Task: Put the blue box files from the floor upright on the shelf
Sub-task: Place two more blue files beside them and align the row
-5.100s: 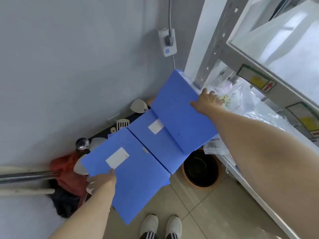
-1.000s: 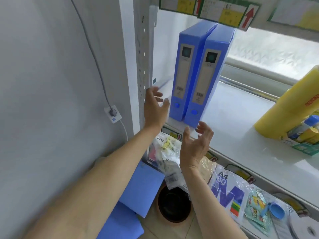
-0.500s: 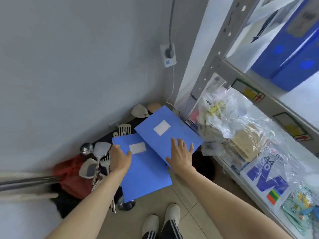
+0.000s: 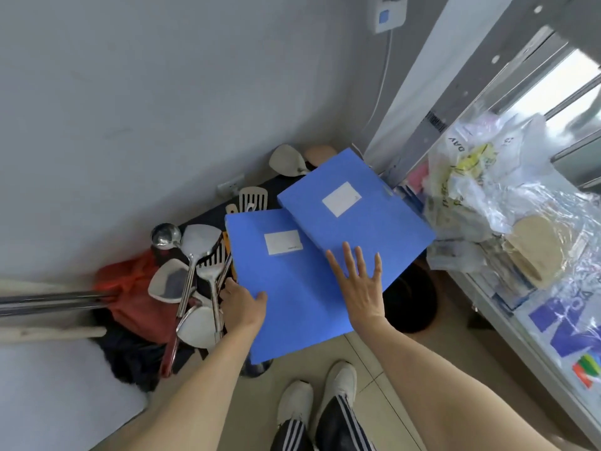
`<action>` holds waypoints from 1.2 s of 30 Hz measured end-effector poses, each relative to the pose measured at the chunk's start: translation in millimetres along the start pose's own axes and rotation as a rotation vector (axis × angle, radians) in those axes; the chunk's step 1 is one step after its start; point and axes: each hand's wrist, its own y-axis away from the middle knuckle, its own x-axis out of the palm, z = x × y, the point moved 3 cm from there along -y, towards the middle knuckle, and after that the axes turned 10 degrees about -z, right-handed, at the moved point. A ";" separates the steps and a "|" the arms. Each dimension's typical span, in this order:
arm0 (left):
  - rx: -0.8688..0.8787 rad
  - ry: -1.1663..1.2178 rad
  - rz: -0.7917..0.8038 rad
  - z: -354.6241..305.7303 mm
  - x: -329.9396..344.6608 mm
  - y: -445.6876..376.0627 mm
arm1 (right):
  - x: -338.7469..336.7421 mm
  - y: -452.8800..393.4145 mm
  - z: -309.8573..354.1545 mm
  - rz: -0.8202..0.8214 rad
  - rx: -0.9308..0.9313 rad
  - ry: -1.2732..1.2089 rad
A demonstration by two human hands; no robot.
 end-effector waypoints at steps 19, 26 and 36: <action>-0.216 0.267 -0.055 -20.2 27.3 -2.8 | 21.4 -29.7 -30.4 -0.153 0.009 0.059; -0.182 0.382 -0.040 -54.6 4.5 22.6 | -23.7 -40.9 -51.7 -0.230 0.098 0.062; 0.139 0.280 -0.058 -147.4 -49.9 58.7 | -126.5 -55.6 -115.9 -0.278 0.370 -0.087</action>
